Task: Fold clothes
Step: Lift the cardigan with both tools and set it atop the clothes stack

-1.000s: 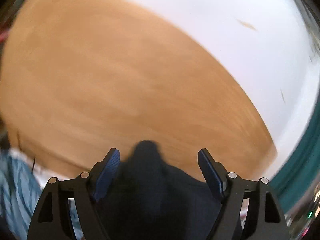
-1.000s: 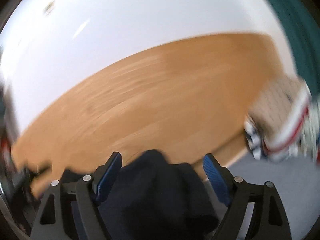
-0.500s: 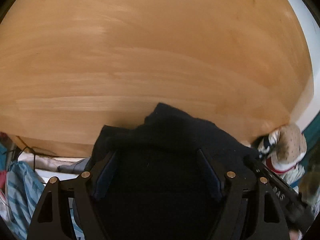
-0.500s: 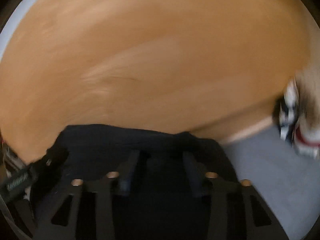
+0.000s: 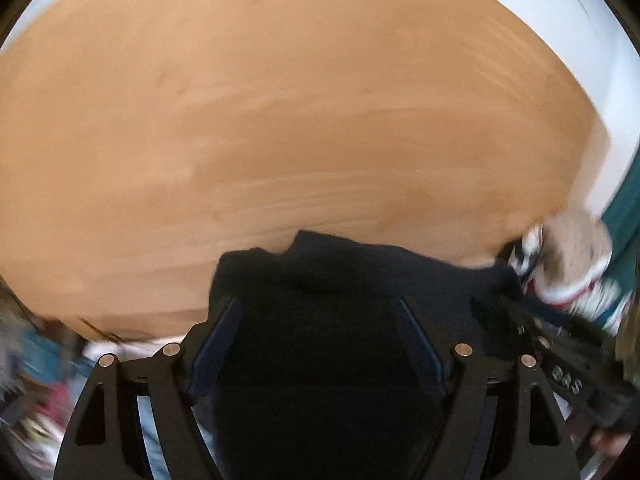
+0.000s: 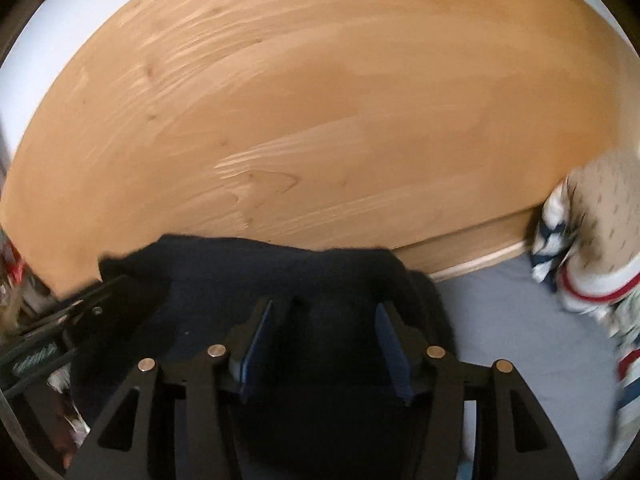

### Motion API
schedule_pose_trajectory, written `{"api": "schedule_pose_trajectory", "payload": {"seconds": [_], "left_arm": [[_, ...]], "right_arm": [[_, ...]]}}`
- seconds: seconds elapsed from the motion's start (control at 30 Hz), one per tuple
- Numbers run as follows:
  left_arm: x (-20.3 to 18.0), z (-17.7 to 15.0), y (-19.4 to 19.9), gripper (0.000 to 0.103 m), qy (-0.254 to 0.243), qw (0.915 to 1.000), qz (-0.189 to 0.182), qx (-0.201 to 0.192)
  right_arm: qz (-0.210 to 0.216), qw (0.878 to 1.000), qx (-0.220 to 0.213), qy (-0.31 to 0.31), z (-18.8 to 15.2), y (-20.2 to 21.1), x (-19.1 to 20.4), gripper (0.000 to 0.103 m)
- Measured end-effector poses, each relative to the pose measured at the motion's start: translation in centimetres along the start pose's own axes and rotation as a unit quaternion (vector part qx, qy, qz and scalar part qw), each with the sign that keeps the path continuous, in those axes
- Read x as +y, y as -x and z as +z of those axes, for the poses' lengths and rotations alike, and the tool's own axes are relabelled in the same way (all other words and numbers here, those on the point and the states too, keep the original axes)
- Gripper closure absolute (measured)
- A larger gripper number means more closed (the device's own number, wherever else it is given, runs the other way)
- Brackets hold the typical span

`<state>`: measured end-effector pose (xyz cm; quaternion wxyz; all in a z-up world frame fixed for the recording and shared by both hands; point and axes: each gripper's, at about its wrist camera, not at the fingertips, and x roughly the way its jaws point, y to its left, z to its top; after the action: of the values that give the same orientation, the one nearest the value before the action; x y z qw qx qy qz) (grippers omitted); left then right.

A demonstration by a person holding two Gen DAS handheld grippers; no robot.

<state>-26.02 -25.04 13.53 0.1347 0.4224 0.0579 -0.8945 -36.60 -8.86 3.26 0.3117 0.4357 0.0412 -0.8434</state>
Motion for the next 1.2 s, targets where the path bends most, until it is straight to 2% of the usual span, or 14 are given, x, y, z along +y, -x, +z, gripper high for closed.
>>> {"api": "schedule_pose_trajectory", "payload": {"seconds": [0.17,0.23,0.33,0.47,0.57,0.67,0.73,0.8,0.83,0.93,1.0,1.07,1.1,1.2], "left_arm": [[-1.5,2.7,-2.7,0.025,-0.005,0.9986,0.04,0.033],[1.2,1.3,-7.6,0.033,0.008,0.995,0.044,0.089],[4.1,-0.5,-11.6,0.03,0.063,0.9906,-0.009,0.121],[5.7,-1.0,-12.3,0.029,0.083,0.9893,-0.048,0.111],[6.7,-1.7,-11.3,0.029,0.098,0.9896,-0.074,0.075],[9.4,-3.5,-8.5,0.03,0.161,0.9798,-0.118,-0.007],[10.8,-4.7,-6.3,0.03,0.203,0.9711,-0.104,-0.07],[11.7,-5.7,-3.4,0.03,0.226,0.9618,-0.086,-0.128],[11.5,-5.9,-2.3,0.03,0.221,0.9622,-0.073,-0.141],[9.0,-5.3,-0.2,0.03,0.132,0.9805,-0.041,-0.14],[6.5,-5.2,-2.0,0.029,0.067,0.9956,-0.03,-0.058],[4.8,-5.8,-5.4,0.029,0.028,0.9983,-0.025,0.046],[5.6,-6.4,-6.9,0.027,0.052,0.996,-0.035,0.064],[9.8,-7.9,-9.6,0.002,0.147,0.9819,-0.09,0.077]], "right_arm": [[-0.012,1.0,0.024,0.001,1.1,0.6,0.3,0.043],[0.001,0.999,0.039,-0.025,0.5,-1.0,-0.8,0.042],[0.046,0.994,0.069,-0.065,-2.4,-4.3,-3.0,0.046],[0.084,0.992,0.034,-0.086,-4.3,-4.1,-4.2,0.046],[0.074,0.995,0.004,-0.063,-4.4,-2.0,-3.5,0.046],[0.063,0.993,-0.092,-0.037,-6.0,2.7,-2.6,0.043],[0.048,0.987,-0.149,-0.033,-7.8,5.6,-2.3,0.039],[0.042,0.988,-0.148,-0.03,-8.7,6.7,-1.9,0.039],[0.04,0.988,-0.145,-0.029,-9.2,7.1,-1.8,0.039],[0.033,0.992,-0.113,-0.032,-10.0,7.6,-1.3,0.039],[0.024,0.996,-0.077,-0.027,-10.3,6.6,-0.8,0.039],[0.018,0.998,-0.064,-0.02,-10.7,5.8,-0.1,0.038],[0.02,0.997,-0.065,-0.021,-10.8,5.6,0.1,0.038],[0.03,0.998,-0.052,-0.004,-11.6,4.9,1.1,0.037]]}}
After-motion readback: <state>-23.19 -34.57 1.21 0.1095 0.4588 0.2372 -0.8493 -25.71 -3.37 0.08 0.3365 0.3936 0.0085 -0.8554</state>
